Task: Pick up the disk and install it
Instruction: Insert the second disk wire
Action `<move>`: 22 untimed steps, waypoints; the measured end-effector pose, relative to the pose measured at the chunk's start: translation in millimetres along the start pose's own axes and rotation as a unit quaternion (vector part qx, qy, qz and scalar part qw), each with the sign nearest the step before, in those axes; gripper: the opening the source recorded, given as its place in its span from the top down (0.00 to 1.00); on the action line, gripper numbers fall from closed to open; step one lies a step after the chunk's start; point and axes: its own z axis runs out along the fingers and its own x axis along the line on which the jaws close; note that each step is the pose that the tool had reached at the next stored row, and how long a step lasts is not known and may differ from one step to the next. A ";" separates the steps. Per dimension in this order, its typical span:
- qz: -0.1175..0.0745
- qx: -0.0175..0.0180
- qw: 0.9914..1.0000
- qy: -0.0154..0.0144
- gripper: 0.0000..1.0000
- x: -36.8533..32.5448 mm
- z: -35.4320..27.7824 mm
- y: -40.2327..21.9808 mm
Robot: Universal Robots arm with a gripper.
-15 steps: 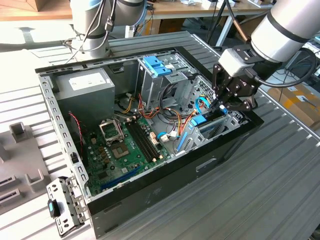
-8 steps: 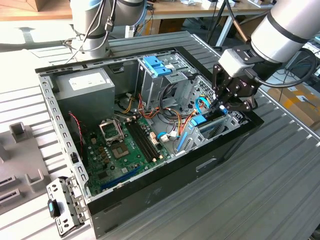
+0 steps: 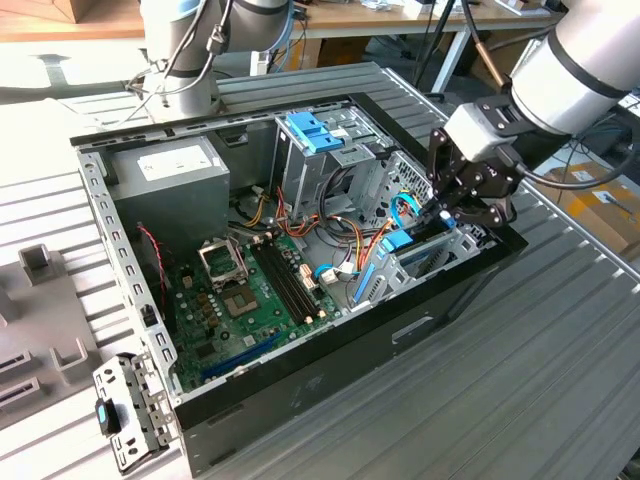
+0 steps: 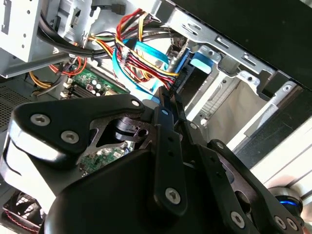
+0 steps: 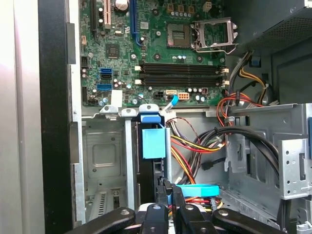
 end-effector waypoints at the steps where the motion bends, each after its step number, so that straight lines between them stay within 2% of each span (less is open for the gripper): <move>1: 0.000 0.000 1.000 -0.001 0.84 1.1 -0.2 0.0; 6: 0.000 0.000 1.000 -0.003 0.84 1.9 2.8 1.9; 12: 0.000 0.000 1.000 -0.003 0.84 2.9 6.7 4.3; 17: 0.000 0.000 1.000 -0.003 0.84 4.7 7.4 7.6; 22: 0.000 0.000 1.000 -0.003 0.84 6.5 7.0 7.9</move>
